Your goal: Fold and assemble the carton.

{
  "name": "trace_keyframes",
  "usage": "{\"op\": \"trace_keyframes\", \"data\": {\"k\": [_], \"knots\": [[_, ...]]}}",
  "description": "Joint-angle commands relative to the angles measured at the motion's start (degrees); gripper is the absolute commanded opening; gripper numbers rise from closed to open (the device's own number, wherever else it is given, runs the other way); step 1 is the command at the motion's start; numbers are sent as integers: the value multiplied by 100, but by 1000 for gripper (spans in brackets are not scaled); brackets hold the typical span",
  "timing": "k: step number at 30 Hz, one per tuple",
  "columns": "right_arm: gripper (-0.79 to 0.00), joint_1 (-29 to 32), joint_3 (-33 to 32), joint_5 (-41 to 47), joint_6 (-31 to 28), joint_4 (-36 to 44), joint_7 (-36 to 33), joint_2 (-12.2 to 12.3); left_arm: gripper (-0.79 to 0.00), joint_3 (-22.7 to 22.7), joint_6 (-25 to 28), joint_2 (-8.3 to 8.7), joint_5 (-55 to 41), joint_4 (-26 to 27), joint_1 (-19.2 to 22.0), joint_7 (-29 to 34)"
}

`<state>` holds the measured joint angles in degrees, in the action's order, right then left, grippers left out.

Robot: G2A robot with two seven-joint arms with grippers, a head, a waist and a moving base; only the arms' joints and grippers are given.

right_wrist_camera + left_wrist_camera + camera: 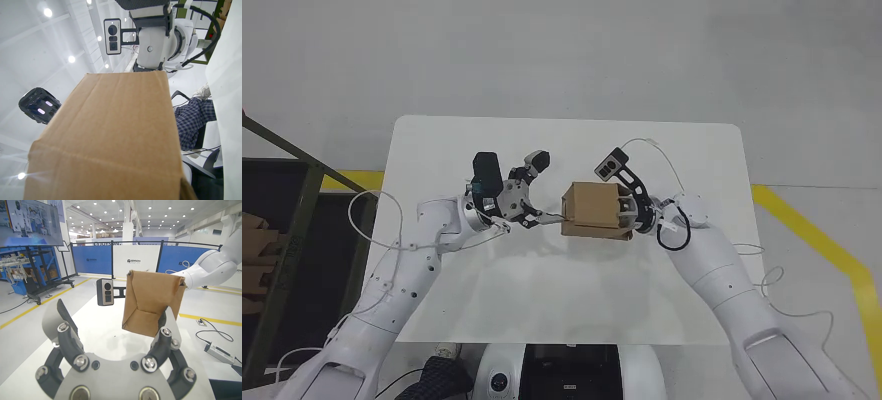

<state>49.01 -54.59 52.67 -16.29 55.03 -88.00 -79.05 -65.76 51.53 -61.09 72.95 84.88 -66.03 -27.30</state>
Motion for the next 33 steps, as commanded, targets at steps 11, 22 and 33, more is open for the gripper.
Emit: {"op": "trace_keyframes", "data": {"k": [11, 22, 33], "knots": [[-785, -1, 22, -83, 0, 8, 0, -26, 0, 4, -87, -22, -103, 43, 22, 202], [-785, -11, 33, -21, 0, -39, 0, -32, 0, -102, -186, -19, -82, 23, -9, 231], [-785, -2, 42, -89, 0, 5, 0, -10, 0, 7, -280, -46, 160, 145, 44, 298]]}}
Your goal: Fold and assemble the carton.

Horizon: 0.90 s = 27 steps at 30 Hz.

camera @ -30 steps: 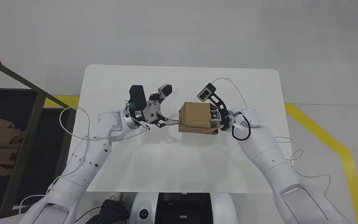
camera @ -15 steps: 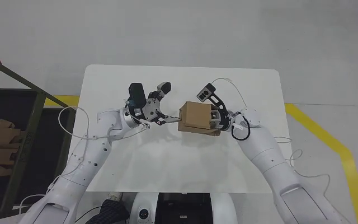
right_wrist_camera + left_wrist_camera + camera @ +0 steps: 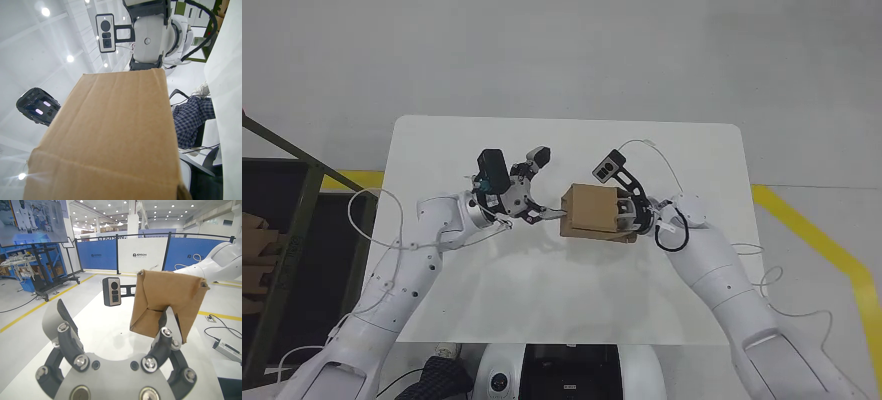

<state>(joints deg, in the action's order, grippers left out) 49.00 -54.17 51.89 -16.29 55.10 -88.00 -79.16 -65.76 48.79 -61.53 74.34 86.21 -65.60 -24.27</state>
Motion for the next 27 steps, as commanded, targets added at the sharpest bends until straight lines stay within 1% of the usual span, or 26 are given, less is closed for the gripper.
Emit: {"op": "trace_keyframes", "data": {"k": [1, 17, 23, 27], "knots": [[-785, 1, 3, -11, 0, -5, 0, 3, 0, 8, -21, -2, 55, 30, 6, -6], [-785, -68, 33, -82, -1, -195, 2, -39, 0, -100, 24, 13, 29, 172, -81, -28], [-785, -47, -121, -89, 0, -234, 0, -17, 0, -272, -4, 38, -61, 83, -177, -97], [-785, -18, -181, -117, 0, -223, 0, -7, 0, -357, 62, 61, -19, 134, -266, -133]]}}
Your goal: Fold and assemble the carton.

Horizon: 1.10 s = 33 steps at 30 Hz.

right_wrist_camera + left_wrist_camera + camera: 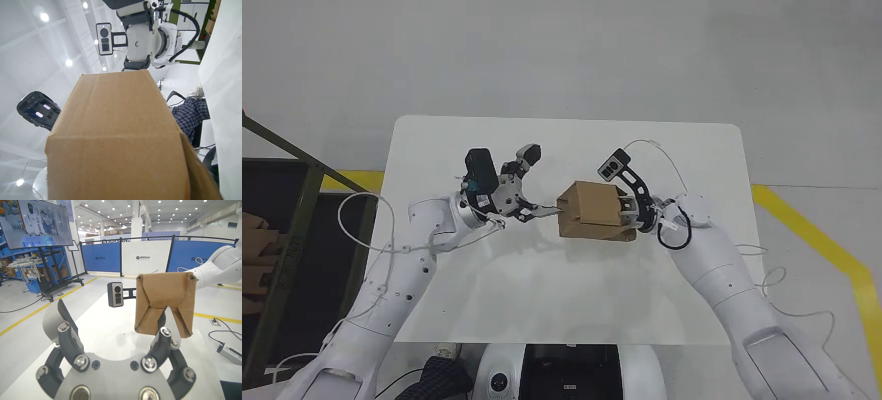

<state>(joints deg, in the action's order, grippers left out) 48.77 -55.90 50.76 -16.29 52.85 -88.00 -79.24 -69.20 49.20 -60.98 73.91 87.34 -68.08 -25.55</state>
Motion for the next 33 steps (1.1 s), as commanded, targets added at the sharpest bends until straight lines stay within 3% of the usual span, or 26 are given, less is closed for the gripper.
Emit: {"op": "trace_keyframes", "data": {"k": [1, 9, 15, 20, 33], "knots": [[-785, 8, -17, -14, 0, 3, 0, 2, 0, -24, 43, 11, 54, 41, -39, -11], [-785, -6, -115, -214, -97, -83, 97, 23, 0, -65, 398, 41, 172, 65, -89, -273], [-785, -33, -345, -697, -341, -104, 342, 131, 0, -72, 880, 107, 802, 74, -54, -460], [-785, -23, -436, -925, -401, 9, 402, 191, 0, 123, 843, 144, 1387, -12, 5, -689], [-785, 131, -323, -1334, -512, 427, 603, 223, 0, 817, 114, 22, 1979, -289, 379, -752]]}}
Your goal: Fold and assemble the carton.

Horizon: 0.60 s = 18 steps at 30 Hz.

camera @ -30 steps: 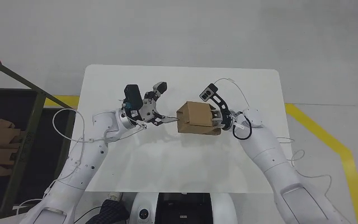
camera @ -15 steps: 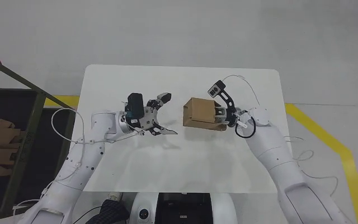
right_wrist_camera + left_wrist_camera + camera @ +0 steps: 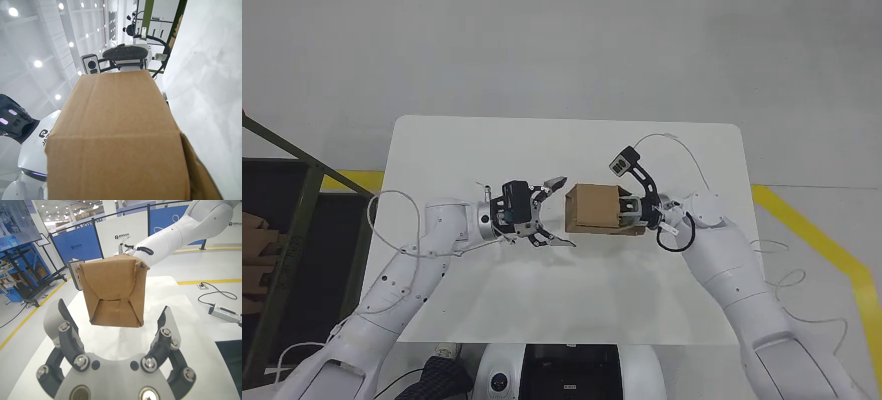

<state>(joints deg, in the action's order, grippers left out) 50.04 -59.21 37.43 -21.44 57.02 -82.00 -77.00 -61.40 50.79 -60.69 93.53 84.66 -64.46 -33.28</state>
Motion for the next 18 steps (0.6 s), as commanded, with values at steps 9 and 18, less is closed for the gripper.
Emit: {"op": "trace_keyframes", "data": {"k": [9, 18], "knots": [[-785, 14, 130, -148, -6, 96, 100, -13, 0, 208, -212, -53, -76, -151, 140, 178], [-785, 15, 187, -198, -24, 121, 166, -15, -197, 274, -176, -65, -213, -211, 179, 308]]}}
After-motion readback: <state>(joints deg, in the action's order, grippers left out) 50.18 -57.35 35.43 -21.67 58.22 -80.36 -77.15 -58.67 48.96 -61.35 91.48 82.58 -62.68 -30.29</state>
